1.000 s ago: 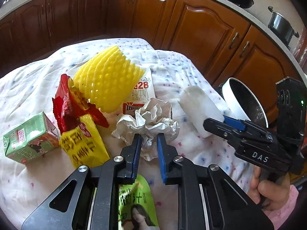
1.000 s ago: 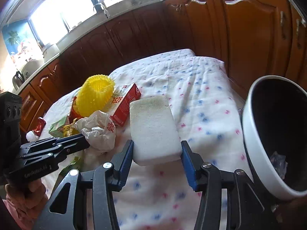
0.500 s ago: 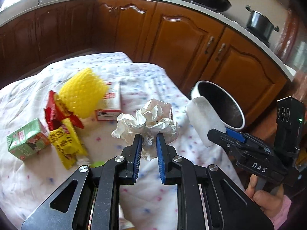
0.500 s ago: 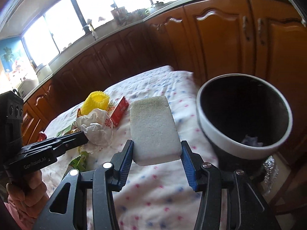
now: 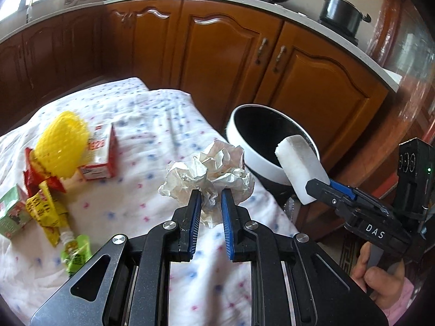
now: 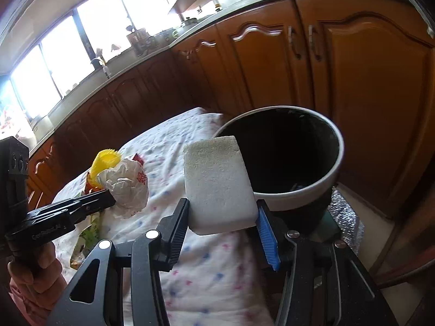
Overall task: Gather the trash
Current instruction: 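Move both tools over the bin and open them to drop tissue and sponge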
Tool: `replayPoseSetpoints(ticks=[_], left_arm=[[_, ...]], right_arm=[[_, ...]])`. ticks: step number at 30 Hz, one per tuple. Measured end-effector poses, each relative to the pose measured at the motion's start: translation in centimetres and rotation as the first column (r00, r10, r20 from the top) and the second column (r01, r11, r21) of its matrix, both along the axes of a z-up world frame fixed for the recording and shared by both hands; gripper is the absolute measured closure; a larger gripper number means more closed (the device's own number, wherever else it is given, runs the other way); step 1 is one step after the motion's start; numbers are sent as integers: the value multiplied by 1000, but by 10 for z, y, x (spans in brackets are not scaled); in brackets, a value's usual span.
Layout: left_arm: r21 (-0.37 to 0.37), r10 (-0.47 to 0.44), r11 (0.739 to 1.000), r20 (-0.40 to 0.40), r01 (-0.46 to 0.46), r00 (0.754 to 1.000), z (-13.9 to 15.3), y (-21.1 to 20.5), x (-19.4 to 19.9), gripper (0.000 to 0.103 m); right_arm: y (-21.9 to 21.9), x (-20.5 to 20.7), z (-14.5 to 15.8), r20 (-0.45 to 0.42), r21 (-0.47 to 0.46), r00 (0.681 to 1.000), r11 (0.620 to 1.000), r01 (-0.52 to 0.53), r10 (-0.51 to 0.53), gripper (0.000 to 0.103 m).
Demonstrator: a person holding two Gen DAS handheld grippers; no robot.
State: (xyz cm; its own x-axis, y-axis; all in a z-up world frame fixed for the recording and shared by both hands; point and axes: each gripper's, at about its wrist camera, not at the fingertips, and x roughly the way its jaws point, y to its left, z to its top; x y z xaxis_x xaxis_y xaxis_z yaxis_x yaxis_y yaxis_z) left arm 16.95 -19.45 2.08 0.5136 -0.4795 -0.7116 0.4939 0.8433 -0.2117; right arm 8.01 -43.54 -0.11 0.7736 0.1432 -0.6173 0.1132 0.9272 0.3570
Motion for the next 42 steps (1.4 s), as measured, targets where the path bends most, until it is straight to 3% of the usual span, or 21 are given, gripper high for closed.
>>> replayPoseSetpoints(ticks=[15,26,42], left_arm=[[26,-63,998,2,63,998,-2,-49,6,89],[71,-105,992,12,104,994,11,-106,34,89],[134,-131,981,-74,140,989,-8,-155,69,88]], right_arm=[[-37,3,-4,-11,3,998,998,61,-61,53],[-62,28,-2,-50,-45,995,995,87,-89,53],[-84,57,-10,-112,-72,990,995,74,-82,50]])
